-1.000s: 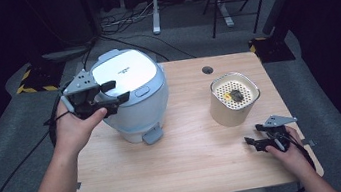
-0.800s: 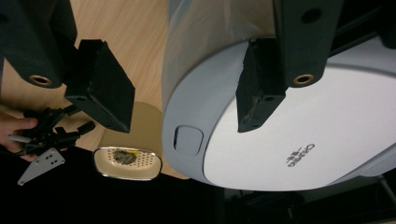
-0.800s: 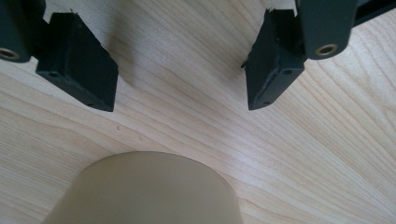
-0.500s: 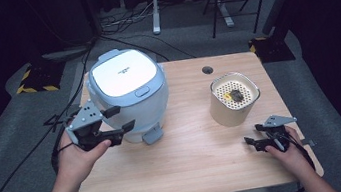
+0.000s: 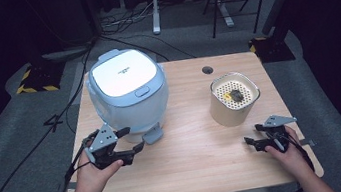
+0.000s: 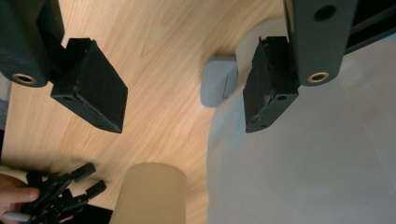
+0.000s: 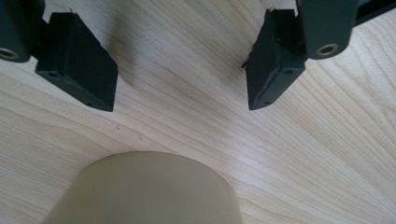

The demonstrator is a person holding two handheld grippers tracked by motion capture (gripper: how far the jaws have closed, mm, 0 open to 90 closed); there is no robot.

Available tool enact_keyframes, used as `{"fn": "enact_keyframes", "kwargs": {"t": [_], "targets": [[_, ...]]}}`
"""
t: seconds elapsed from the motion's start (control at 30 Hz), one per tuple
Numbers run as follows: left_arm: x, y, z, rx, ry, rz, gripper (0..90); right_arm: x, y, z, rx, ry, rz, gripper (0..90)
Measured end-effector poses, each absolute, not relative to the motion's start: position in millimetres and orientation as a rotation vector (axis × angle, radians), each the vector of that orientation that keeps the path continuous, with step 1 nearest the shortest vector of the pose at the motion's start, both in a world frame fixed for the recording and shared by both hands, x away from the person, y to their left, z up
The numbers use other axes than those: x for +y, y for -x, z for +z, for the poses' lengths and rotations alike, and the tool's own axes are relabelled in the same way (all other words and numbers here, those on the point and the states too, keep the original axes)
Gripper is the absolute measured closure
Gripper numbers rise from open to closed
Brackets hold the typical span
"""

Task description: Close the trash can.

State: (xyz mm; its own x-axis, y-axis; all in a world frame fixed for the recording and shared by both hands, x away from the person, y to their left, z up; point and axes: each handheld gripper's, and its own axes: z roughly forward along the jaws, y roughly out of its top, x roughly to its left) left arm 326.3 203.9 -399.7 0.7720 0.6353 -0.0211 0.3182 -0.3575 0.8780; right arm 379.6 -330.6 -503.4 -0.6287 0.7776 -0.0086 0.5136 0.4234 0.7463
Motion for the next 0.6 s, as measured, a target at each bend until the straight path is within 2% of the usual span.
{"fn": "enact_keyframes", "kwargs": {"t": [0.4,0.6], "targets": [[209,-329,-451,0.804,-1.994,0.379,30.6,-329,-380,-503,2.335,-1.106,1.035,22.4],[213,-335,-471,0.873,-2.018,0.326,29.9,-329,-380,-504,2.338,-1.105,1.032,20.9]]}}
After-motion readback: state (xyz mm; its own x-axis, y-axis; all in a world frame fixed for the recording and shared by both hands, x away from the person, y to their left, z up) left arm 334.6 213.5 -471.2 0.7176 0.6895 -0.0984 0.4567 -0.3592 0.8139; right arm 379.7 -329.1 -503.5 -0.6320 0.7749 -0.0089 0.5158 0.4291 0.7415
